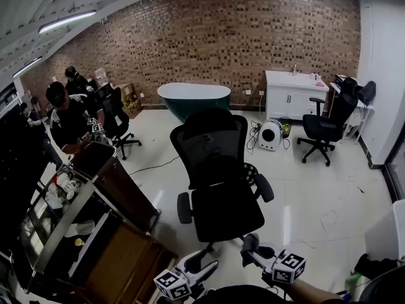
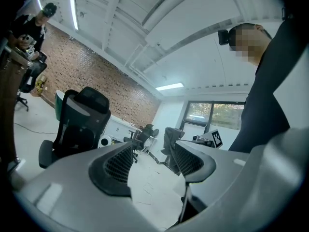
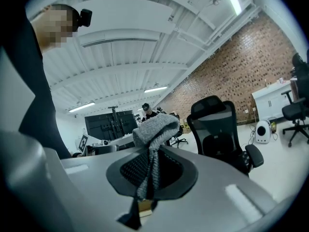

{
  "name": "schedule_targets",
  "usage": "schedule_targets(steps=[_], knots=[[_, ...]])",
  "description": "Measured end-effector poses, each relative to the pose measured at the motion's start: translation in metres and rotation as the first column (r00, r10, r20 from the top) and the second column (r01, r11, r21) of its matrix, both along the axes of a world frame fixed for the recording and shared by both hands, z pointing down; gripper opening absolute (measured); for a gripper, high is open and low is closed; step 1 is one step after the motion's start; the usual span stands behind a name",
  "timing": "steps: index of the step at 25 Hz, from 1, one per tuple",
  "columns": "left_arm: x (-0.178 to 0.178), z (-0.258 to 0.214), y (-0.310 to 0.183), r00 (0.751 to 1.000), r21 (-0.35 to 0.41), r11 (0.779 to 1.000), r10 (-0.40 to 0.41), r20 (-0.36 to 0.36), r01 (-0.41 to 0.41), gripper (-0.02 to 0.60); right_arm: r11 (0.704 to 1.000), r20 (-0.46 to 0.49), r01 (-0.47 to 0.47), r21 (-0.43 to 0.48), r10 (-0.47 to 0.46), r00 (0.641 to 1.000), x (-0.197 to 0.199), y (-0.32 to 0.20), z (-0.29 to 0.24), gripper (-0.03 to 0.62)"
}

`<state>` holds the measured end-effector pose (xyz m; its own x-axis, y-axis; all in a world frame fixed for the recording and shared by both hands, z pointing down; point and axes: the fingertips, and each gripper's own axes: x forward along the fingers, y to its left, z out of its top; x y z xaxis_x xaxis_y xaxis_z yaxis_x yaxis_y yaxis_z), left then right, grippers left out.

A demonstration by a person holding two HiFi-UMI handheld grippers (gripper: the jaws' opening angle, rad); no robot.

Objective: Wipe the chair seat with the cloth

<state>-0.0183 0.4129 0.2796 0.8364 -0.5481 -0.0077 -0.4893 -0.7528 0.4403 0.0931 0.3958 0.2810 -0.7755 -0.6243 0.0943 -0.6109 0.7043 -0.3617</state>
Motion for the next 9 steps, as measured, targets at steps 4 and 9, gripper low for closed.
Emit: schedule_targets(steps=[4, 9], knots=[[-0.014, -0.008, 0.009, 1.000, 0.006, 1.000, 0.019, 0.013, -0.019, 0.296, 1.000, 0.001, -0.029, 0.009, 0.029, 1.000, -0.011, 0.010, -0.005, 0.027], [-0.033, -0.008, 0.019, 1.000, 0.026, 0.999, 0.027, -0.010, -0.026, 0.296, 0.999, 0.009, -0.052, 0.004, 0.052, 0.999, -0.025, 0.024, -0.007, 0.026]])
